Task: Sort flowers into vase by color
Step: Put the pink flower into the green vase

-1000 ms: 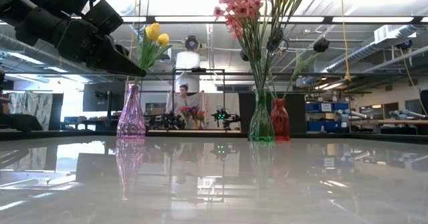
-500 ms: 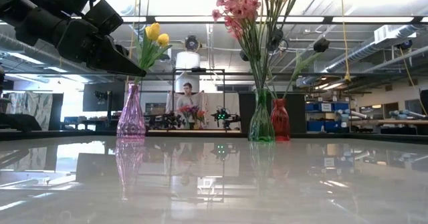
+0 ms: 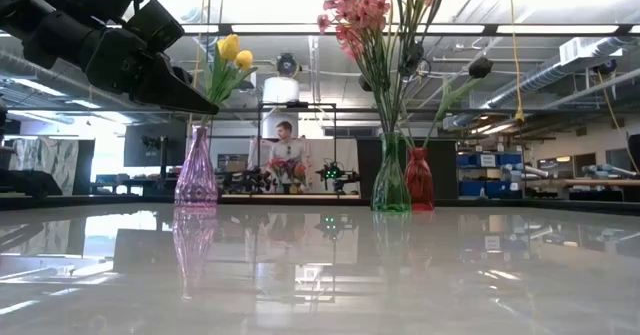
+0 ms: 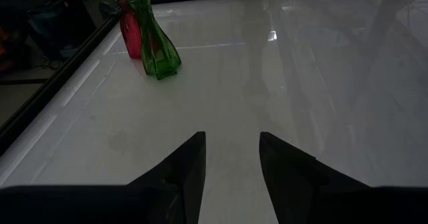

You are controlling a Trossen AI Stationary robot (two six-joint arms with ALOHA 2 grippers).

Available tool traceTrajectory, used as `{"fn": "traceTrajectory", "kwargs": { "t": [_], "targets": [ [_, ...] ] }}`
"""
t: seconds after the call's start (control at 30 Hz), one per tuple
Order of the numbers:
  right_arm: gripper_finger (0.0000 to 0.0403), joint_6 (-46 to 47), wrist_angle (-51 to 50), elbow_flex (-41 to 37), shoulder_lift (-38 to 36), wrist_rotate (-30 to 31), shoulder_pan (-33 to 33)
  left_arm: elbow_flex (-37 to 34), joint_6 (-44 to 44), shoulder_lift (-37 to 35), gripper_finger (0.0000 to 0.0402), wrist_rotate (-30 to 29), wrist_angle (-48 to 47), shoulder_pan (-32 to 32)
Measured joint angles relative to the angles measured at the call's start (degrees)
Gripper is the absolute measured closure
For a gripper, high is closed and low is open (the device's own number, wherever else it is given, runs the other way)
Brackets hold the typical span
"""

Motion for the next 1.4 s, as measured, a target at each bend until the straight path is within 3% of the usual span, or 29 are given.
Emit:
{"fn": "traceTrajectory", "kwargs": {
  "t": [0.33, 0.43, 0.73, 1.17, 1.4],
  "targets": [
    [0.0007, 18.81, 0.98, 0.00, 0.00, 0.00, -0.03, 0.00, -0.01, 0.00, 0.0255, -0.01, 0.00, 0.00],
    [0.0007, 17.37, 0.82, 0.00, 0.00, 0.00, -0.04, -0.02, 0.00, 0.00, 0.0255, 0.00, 0.02, 0.00],
    [0.0007, 1.07, 6.38, -0.02, 0.00, 0.00, -0.04, 0.00, 0.00, 0.00, 0.0255, -0.02, 0.00, 0.00],
    [0.0007, 8.64, 16.91, -0.04, 0.02, -0.13, -0.28, 0.00, 0.00, 0.00, 0.0255, -0.02, 0.00, 0.00],
    [0.0007, 5.82, 23.95, -0.04, -0.03, -0.36, 0.83, 0.00, 0.00, 0.00, 0.0255, 0.00, 0.00, 0.00]
  ]
}}
